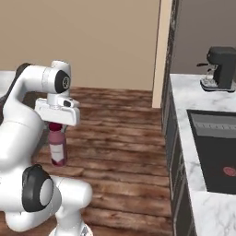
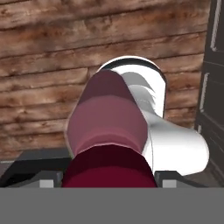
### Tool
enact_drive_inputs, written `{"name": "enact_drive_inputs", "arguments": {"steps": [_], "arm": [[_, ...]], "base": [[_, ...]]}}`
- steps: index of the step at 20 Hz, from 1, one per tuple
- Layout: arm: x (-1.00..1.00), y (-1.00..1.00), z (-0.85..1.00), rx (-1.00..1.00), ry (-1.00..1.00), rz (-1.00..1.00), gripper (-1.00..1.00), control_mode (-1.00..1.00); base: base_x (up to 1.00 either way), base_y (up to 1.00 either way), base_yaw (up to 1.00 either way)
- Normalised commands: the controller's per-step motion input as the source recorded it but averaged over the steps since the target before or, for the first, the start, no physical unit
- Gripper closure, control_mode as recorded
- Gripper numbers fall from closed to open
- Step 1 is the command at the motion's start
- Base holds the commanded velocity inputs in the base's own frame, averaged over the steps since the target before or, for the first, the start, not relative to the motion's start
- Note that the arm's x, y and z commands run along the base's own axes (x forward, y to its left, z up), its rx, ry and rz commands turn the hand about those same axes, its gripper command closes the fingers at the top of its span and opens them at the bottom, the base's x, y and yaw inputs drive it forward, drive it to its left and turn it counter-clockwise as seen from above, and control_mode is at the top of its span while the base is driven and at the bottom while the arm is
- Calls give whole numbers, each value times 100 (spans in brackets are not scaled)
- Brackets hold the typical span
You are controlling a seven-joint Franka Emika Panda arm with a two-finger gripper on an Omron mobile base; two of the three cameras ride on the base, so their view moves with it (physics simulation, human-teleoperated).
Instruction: There is a wine glass and glass cup on the dining counter. Place the wine bottle next to the wine glass and the juice bottle next to the glass cup.
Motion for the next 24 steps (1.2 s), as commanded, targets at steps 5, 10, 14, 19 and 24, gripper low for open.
{"name": "enact_drive_inputs", "arguments": {"steps": [5, 10, 14, 19, 24], "arm": [[0, 0, 0, 0, 0, 0, 100, 100], [0, 0, 0, 0, 0, 0, 100, 100], [0, 0, 0, 0, 0, 0, 100, 100], [0, 0, 0, 0, 0, 0, 100, 100], [0, 0, 0, 0, 0, 0, 100, 100]], "base": [[12, 12, 64], [24, 5, 52], [45, 0, 32], [56, -11, 15], [74, -21, 6]]}}
